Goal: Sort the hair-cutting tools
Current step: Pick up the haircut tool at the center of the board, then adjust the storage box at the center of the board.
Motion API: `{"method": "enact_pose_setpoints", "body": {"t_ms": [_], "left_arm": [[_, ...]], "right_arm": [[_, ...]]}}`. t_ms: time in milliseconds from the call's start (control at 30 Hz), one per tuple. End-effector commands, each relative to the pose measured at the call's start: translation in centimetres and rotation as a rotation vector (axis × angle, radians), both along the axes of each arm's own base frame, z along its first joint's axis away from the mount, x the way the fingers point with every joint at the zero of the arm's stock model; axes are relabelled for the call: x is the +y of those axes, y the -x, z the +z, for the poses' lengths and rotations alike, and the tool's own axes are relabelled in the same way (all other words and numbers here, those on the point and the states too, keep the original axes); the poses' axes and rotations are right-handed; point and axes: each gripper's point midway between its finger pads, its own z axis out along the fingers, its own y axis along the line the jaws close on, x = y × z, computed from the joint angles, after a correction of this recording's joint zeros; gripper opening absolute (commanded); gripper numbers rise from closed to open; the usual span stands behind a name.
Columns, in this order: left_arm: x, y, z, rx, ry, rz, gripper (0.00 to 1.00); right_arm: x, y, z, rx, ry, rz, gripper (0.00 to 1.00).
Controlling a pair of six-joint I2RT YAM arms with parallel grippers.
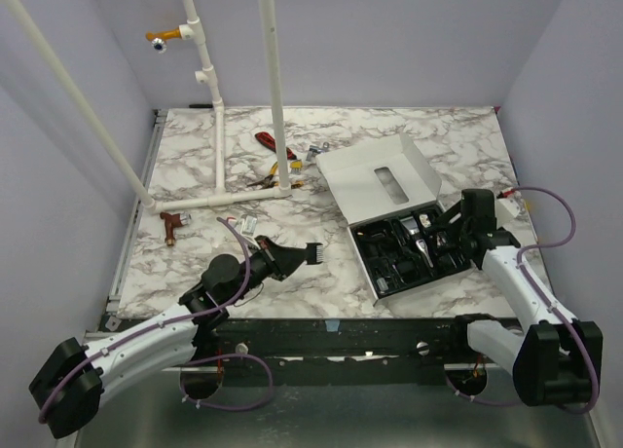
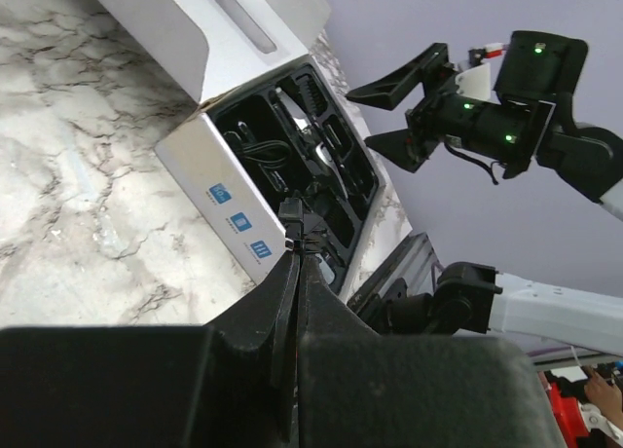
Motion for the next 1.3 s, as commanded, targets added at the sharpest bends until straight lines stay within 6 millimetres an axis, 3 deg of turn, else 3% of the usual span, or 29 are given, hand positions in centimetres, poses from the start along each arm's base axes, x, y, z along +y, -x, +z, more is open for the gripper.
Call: {"method": "enact_pose_setpoints", "body": {"t_ms": [0, 633, 1167, 1267], "left_arm": [[-1.2, 0.8, 2.9, -0.098, 0.065, -0.087, 0.0], [-3.7, 0.3, 3.0, -0.067, 0.061, -0.154, 0.0], [-6.6, -1.4, 4.4, -0.023, 0.054, -0.18, 0.0], [-7.7, -1.8, 4.6, -0.01, 0.05, -0.197, 0.0]], "right_arm": [[1.2, 1.2, -2.9, 0.042, -0.081, 0.015, 0.85], [7.8, 6.8, -5.1, -0.028, -0.468, 0.117, 0.85], [11.2, 6.2, -4.9, 0.001, -0.483, 0.309, 0.84], [10.5, 6.0, -4.4, 0.017, -0.43, 0.298, 0.85]]}}
